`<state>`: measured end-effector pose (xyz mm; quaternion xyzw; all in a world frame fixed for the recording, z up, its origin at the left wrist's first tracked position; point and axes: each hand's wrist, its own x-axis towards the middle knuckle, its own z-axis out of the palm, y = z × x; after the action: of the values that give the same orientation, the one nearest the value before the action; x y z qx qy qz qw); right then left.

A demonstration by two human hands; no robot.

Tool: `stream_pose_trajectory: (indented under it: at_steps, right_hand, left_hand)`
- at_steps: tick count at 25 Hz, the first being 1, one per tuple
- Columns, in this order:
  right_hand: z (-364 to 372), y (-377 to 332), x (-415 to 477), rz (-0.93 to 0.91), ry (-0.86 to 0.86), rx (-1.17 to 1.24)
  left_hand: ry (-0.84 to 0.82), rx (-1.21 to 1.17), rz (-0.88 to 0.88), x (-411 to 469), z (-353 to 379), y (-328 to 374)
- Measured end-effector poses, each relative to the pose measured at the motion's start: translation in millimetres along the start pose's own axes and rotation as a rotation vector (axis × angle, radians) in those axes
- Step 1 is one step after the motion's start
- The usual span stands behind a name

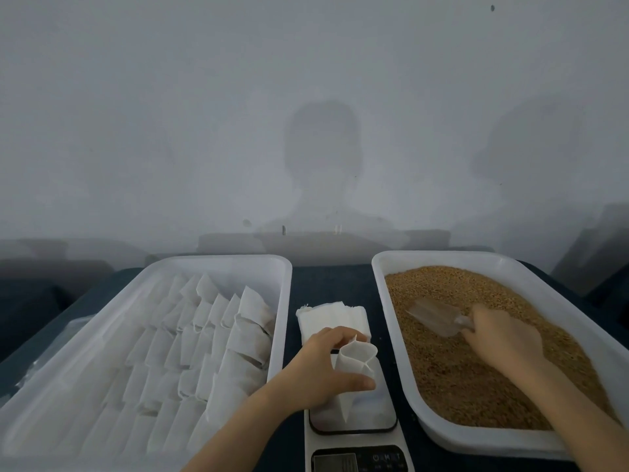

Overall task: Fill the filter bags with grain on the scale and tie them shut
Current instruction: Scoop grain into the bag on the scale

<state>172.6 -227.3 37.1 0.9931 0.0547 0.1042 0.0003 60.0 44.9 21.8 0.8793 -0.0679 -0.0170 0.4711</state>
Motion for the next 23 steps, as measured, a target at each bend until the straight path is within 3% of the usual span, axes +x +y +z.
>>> stream_pose_trajectory:
  at_steps: [7, 16, 23]
  right_hand:
    - [8.1, -25.0, 29.9, -0.019, -0.099, 0.134]
    - [2.8, 17.2, 6.4, 0.045, -0.131, 0.417]
    - [-6.4, 41.5, -15.9, 0.009, -0.126, 0.442]
  left_hand:
    - [-0.012, -0.023, -0.003, 1.9, -0.6, -3.8]
    - [0.001, -0.047, 0.018, 0.9, -0.7, -4.3]
    - [-0.021, -0.036, 0.002, 1.6, -1.0, -2.2]
